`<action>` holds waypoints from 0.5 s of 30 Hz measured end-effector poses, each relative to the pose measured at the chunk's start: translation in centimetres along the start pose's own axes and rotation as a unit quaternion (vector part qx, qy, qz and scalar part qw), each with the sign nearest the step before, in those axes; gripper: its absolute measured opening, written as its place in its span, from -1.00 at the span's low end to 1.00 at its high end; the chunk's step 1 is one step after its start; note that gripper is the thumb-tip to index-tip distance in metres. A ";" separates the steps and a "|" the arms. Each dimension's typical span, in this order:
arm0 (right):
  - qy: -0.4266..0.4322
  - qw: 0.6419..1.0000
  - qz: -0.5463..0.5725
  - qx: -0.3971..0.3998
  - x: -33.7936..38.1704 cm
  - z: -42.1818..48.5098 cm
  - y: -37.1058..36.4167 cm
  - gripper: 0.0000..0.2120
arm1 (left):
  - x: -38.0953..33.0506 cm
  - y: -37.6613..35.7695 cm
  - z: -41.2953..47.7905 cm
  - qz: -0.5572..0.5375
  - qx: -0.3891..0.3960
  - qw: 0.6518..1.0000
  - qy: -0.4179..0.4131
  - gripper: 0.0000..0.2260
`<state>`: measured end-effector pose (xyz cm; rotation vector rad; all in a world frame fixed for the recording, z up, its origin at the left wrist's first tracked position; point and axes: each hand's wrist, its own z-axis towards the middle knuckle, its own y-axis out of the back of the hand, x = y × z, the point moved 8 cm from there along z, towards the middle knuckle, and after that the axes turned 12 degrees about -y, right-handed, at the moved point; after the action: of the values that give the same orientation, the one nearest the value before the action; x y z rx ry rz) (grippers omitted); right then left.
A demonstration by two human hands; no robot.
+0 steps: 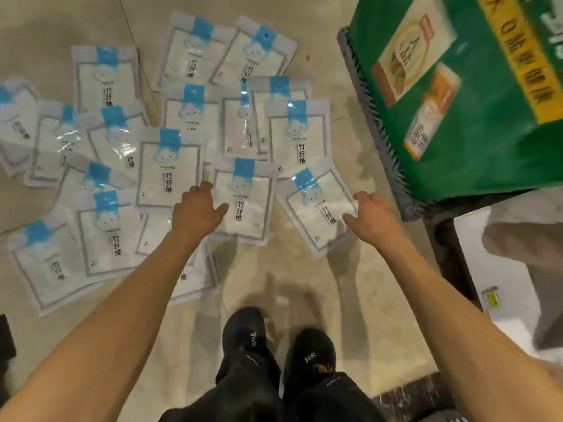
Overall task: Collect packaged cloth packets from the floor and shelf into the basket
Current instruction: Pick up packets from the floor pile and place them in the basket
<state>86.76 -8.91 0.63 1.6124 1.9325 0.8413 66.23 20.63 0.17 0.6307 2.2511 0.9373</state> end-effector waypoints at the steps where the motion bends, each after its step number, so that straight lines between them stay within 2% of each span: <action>1: 0.000 1.000 0.000 -0.002 0.1 1.4 -1.1 -0.43 | 0.9 -1.0 1.3 -0.002 -0.004 1.000 0.005 -0.42; 8: -0.002 0.999 0.014 -0.042 0.5 9.7 -6.5 -0.36 | 5.5 -6.2 8.8 -0.007 -0.042 0.999 0.022 -0.28; 11: -0.021 0.998 0.024 -0.063 0.1 12.1 -7.3 -0.29 | 6.6 -7.3 10.7 0.014 -0.055 0.997 0.042 -0.29; 15: -0.044 0.994 0.014 -0.094 -0.2 13.4 -8.2 -0.15 | 7.3 -7.8 11.8 0.009 -0.101 0.992 0.070 -0.15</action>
<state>90.60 -8.00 -14.57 1.5414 1.7191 0.9182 67.81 25.63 -14.86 0.5085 2.2365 1.2342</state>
